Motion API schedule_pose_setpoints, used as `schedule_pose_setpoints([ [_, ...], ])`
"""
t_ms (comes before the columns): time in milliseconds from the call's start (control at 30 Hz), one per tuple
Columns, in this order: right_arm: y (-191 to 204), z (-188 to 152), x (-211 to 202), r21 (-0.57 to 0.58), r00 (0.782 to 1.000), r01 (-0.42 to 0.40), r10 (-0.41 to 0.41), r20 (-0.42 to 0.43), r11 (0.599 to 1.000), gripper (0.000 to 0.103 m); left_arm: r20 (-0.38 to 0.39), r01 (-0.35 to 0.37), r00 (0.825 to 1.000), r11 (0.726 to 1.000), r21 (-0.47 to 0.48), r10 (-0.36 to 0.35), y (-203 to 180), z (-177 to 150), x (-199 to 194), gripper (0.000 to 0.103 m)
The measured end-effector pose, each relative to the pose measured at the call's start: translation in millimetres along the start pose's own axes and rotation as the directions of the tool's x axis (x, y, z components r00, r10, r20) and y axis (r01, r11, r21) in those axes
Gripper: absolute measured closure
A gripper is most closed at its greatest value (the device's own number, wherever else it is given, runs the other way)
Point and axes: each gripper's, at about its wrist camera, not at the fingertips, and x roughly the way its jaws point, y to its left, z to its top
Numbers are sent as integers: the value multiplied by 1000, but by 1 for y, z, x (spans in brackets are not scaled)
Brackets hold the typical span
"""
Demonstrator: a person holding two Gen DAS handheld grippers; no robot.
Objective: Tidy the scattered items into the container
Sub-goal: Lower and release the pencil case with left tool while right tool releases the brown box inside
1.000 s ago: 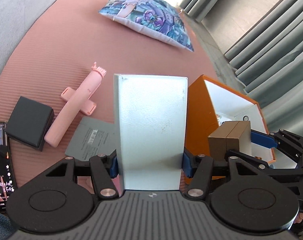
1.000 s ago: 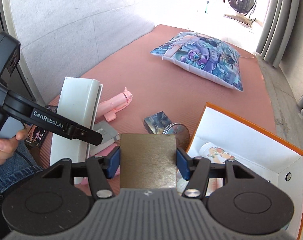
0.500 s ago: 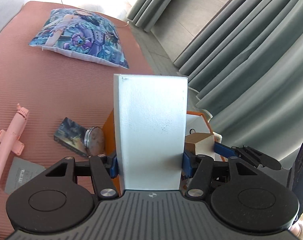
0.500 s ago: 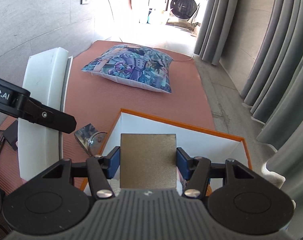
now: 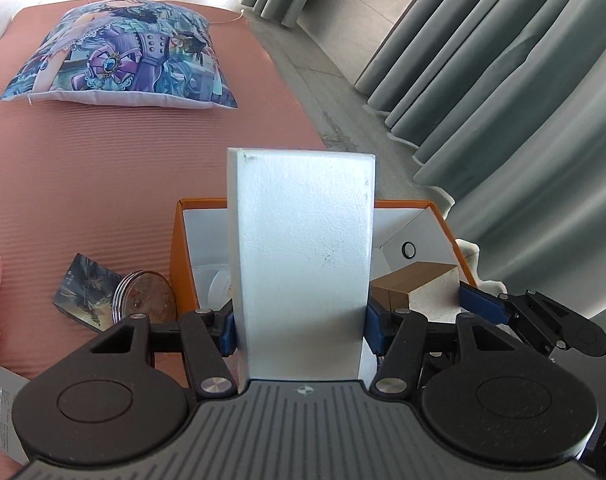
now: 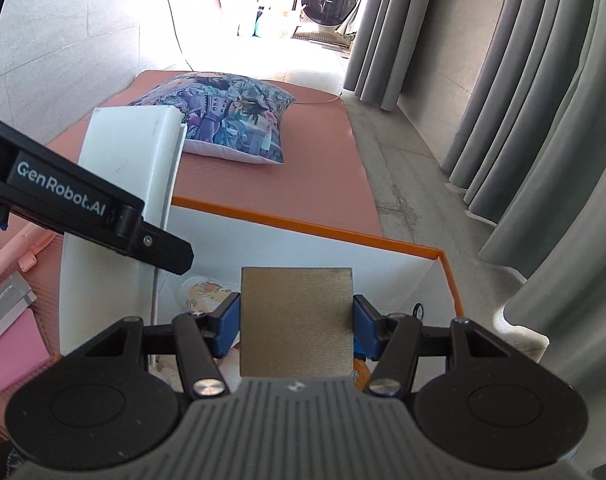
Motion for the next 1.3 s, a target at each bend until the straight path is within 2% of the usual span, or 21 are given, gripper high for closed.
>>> schedule_pose_setpoints([
  [167,1,-3,15,-9,999,-33,32,-42,999,42,-26,-33,999,999,13,34,-1,-2,17,36],
  [533,-1,-2,32,-3,992,-84,84,-94,996,42,-35,-59,998,998,17,59,-2,0,33,37],
  [967,10,1,39,-73,993,-84,78,-91,994,42,-55,-65,996,997,37,67,3,-1,41,37],
  [1300,0,2,39,-9,992,-98,97,-83,995,42,-32,-52,998,999,6,53,9,5,32,37],
])
